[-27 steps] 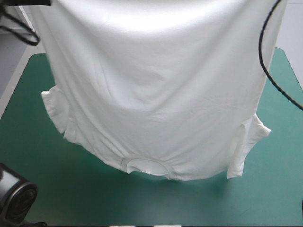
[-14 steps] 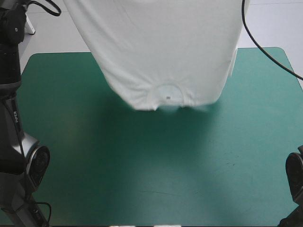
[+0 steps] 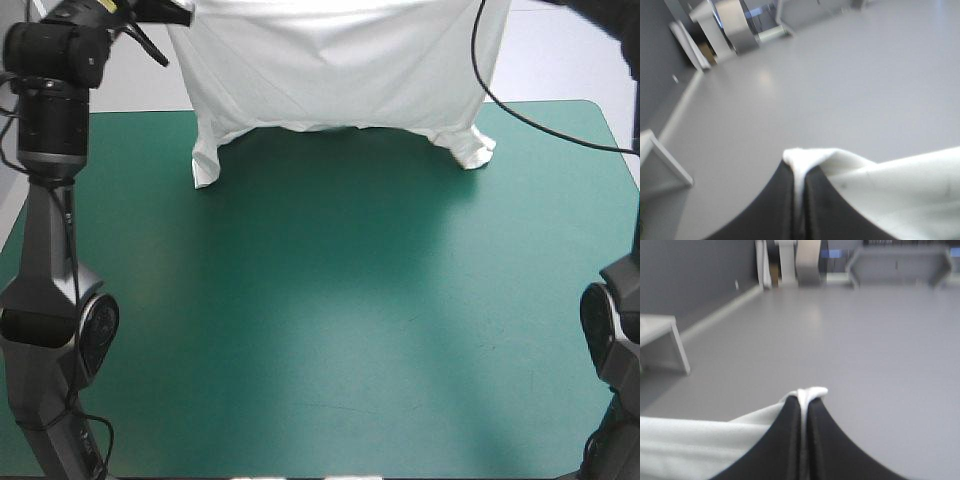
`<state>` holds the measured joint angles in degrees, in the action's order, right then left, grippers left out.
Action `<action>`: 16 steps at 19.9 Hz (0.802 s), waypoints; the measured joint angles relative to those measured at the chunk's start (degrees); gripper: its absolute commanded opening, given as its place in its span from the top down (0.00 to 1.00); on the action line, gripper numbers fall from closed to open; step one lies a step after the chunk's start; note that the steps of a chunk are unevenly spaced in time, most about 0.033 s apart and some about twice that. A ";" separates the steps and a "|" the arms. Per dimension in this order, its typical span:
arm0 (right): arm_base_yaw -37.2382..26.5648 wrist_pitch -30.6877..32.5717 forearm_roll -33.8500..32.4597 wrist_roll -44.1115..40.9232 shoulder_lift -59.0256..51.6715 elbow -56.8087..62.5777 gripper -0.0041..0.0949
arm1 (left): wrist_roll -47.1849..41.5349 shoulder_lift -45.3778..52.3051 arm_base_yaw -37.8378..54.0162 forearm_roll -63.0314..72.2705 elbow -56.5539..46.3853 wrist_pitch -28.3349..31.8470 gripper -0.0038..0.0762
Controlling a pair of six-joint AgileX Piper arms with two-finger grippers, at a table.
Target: Fold the cloth
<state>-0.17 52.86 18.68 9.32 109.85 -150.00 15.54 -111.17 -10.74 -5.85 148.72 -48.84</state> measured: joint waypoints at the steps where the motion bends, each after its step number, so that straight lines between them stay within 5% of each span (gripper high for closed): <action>1: 0.00 5.96 -1.18 -1.82 4.75 0.13 0.98 | -0.07 -2.56 0.00 0.96 -2.01 -3.61 0.96; 4: 0.00 14.53 -1.31 -2.92 14.08 0.55 0.98 | -4.90 -8.07 0.00 1.84 -5.57 -8.14 0.96; 9: 0.00 18.71 0.50 -3.11 22.55 4.05 0.98 | -7.92 -17.20 0.05 5.85 -7.79 -16.02 0.96; 12: 0.00 18.66 0.01 -2.66 18.74 11.44 0.98 | -7.97 -18.20 0.05 5.85 -7.91 -22.17 0.96; 16: 0.00 18.61 -7.78 -1.22 0.69 36.82 0.98 | -7.94 -12.00 0.05 10.62 -14.23 -23.00 0.96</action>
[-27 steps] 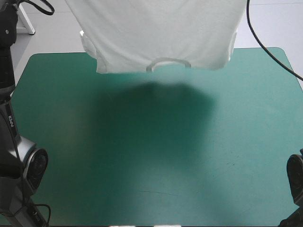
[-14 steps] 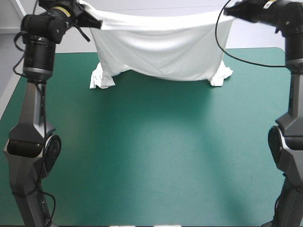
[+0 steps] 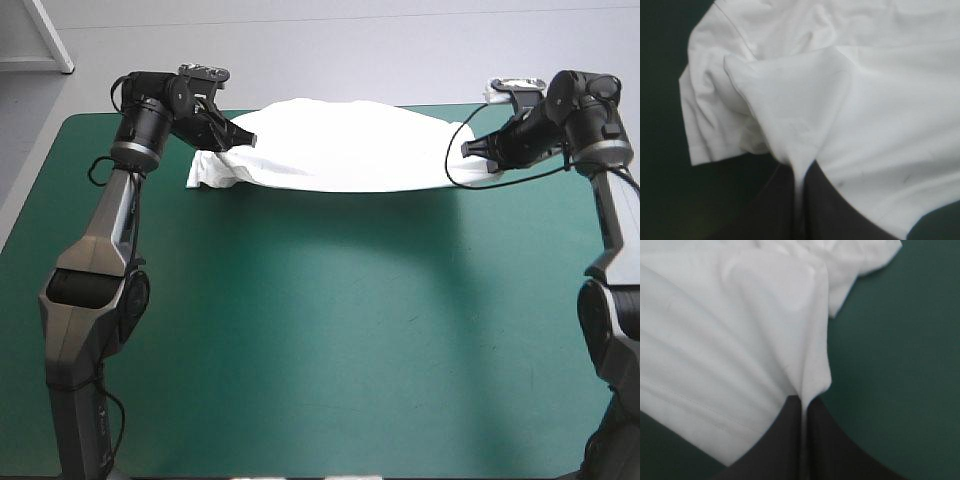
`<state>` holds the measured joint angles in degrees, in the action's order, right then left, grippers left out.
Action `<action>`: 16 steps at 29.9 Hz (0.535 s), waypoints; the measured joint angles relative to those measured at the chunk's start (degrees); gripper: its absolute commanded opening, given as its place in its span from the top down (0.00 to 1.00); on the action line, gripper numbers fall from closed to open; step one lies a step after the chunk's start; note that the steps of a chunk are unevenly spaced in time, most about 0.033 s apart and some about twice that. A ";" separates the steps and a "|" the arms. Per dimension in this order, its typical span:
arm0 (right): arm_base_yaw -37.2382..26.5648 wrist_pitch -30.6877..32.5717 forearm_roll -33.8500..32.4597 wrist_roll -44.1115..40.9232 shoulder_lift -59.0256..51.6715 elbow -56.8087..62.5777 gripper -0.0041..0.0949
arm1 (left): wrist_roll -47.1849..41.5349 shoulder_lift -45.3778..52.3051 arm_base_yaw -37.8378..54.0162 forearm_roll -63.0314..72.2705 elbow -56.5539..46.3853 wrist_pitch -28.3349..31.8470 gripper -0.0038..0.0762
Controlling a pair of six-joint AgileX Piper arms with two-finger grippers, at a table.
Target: Fold the cloth
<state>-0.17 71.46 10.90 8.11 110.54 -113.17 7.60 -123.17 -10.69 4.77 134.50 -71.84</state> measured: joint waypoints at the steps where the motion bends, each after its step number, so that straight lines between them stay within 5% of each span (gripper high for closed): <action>1: 0.00 -0.05 -0.99 0.06 -2.86 3.91 0.98 | -0.07 1.51 -0.11 0.81 -1.91 0.00 0.96; 16: 0.00 -1.19 -2.70 -0.52 -32.22 51.21 0.98 | -3.82 40.22 -2.42 0.68 -64.77 2.25 0.96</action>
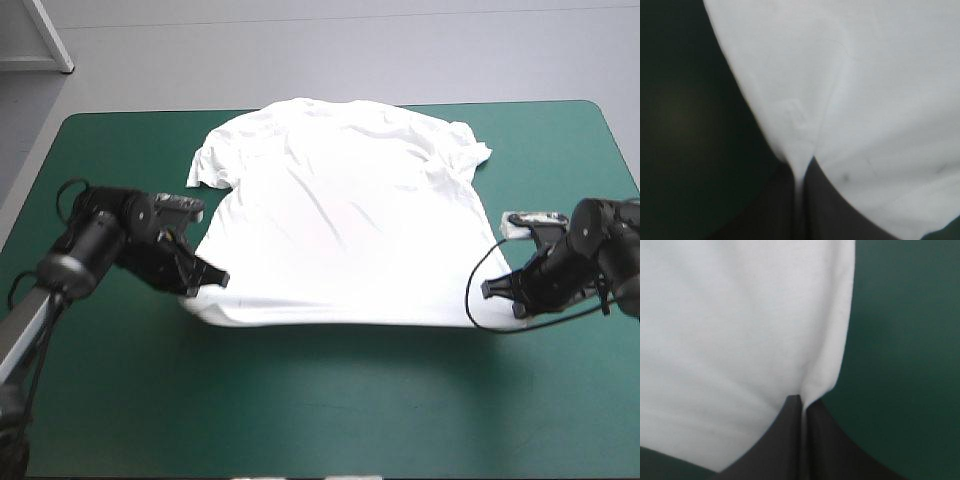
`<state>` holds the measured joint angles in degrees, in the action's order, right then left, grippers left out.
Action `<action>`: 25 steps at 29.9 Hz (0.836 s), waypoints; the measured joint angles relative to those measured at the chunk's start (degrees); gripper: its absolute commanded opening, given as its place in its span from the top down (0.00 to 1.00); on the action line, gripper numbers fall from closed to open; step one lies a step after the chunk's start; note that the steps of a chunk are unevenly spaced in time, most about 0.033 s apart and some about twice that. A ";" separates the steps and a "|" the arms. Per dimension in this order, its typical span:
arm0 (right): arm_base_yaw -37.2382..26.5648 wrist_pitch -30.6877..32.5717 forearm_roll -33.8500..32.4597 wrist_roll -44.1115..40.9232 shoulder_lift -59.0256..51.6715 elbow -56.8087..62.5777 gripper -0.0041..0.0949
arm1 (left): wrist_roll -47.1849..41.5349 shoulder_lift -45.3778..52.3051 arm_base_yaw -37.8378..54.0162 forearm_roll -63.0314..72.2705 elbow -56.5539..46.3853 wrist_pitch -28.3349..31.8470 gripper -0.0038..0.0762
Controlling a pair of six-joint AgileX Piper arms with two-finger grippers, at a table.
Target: Fold the cloth
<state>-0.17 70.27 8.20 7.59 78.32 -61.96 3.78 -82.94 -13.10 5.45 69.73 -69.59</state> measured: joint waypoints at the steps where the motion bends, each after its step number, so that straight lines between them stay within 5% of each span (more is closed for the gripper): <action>1: 0.00 -0.08 0.17 -0.56 -2.27 3.01 0.98 | -1.19 3.14 0.00 -0.53 -4.81 -0.20 0.96; 9: 0.00 -0.28 1.81 -2.70 -20.48 24.63 0.98 | -6.32 21.84 0.00 -2.42 -24.54 -0.37 0.96; 14: 0.00 -0.09 1.56 -3.14 -26.11 28.41 0.94 | -6.65 26.44 0.00 -1.37 -29.80 -0.37 0.95; 16: 0.00 -0.09 1.88 -2.44 -26.65 28.47 0.83 | -6.00 26.60 0.00 -1.22 -30.60 -0.31 0.89; 21: 0.00 -0.15 3.31 0.56 -26.65 28.47 0.25 | -3.78 26.65 0.00 -1.13 -30.90 -0.19 0.56; 23: 0.00 -0.70 3.31 1.16 -26.65 28.47 0.14 | -3.78 26.65 0.00 -0.95 -30.96 -0.32 0.40; 25: 0.00 -1.77 3.31 1.36 -26.65 28.01 0.13 | -3.78 26.65 0.00 -0.74 -30.96 -0.31 0.30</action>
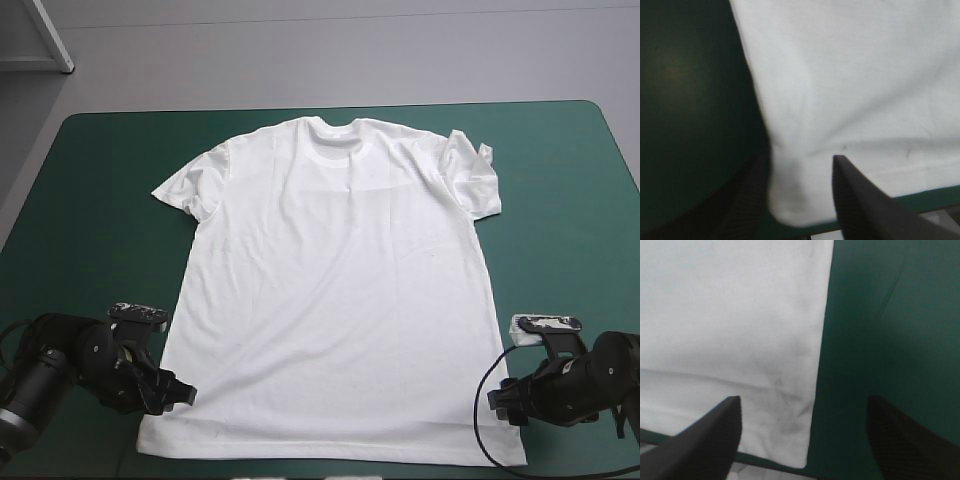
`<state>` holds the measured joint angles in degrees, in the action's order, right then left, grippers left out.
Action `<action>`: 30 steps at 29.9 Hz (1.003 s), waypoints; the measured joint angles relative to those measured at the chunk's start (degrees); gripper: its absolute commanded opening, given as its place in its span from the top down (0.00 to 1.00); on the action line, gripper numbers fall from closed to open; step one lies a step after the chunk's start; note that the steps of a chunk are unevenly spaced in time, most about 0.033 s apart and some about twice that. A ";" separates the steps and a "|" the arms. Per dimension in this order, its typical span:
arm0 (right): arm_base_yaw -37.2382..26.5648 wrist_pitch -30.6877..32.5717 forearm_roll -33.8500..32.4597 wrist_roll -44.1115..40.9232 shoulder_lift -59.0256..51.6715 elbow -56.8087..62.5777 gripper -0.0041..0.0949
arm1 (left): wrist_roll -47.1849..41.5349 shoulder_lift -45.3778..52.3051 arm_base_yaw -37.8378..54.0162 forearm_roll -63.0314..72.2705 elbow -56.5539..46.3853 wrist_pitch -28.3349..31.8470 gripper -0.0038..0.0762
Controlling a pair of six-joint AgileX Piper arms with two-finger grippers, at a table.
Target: Fold the cloth
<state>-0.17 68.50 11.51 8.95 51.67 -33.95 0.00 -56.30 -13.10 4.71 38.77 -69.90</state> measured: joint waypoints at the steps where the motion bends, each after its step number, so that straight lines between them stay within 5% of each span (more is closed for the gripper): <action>1: 0.00 -0.54 0.00 0.00 0.00 -0.40 0.14 | 0.00 0.00 0.00 0.07 0.00 0.00 0.29; 8: 0.00 -3.53 0.00 -0.10 1.36 -7.65 0.16 | -1.44 -3.22 0.00 -2.94 4.48 10.29 0.29; 19: 0.00 -2.67 0.00 -0.38 4.78 -13.04 0.16 | -2.75 -29.52 4.83 -10.87 23.91 24.96 0.29; 30: 0.00 -4.15 0.00 -0.75 4.78 -13.13 0.18 | -1.25 -48.70 7.32 -5.87 39.34 28.45 0.29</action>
<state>-0.17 64.36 11.51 8.19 56.45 -47.07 -1.25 -104.99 -5.78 -1.16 78.11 -41.45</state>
